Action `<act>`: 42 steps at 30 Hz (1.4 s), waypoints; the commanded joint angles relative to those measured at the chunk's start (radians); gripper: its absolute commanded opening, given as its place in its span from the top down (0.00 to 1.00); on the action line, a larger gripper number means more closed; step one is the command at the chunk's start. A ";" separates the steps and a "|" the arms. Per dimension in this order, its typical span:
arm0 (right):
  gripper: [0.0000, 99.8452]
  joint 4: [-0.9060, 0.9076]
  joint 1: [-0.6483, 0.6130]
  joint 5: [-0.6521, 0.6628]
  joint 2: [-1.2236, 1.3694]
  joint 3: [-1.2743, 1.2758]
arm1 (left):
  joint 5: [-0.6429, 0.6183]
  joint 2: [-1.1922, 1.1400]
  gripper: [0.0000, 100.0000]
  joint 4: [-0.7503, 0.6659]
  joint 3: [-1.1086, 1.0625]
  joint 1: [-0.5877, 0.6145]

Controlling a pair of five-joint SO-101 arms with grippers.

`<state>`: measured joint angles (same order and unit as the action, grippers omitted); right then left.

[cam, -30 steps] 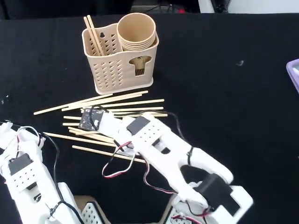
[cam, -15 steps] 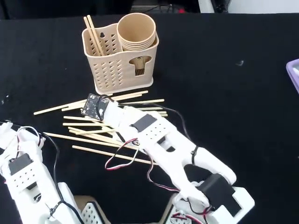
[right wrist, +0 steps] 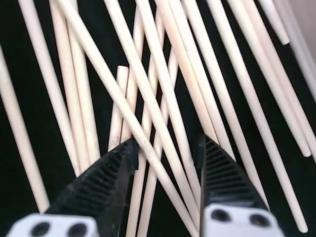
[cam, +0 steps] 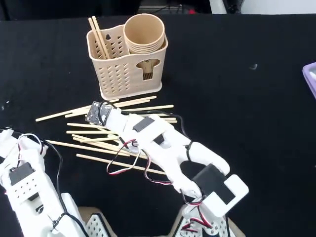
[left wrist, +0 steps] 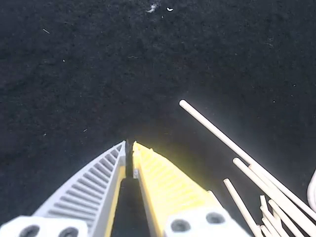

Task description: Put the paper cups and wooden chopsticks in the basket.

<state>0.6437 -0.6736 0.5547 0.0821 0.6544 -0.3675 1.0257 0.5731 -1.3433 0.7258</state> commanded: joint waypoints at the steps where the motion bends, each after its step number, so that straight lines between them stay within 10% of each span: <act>1: 0.85 -0.014 0.009 0.046 -0.002 -0.035 | -0.008 0.018 0.97 -0.003 0.059 0.001; 5: 0.99 0.029 0.009 0.069 -0.010 -0.038 | -0.008 0.018 0.97 -0.003 0.059 0.001; 22: 0.99 0.310 0.011 0.066 -0.278 -0.027 | -0.008 0.018 0.97 -0.003 0.059 0.001; 42: 0.84 0.130 -0.052 -0.029 -0.278 0.151 | -0.008 0.018 0.97 -0.003 0.059 0.001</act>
<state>0.7910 -0.6889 0.5409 -0.1542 0.8493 -0.3675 1.0257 0.5731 -1.3433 0.7258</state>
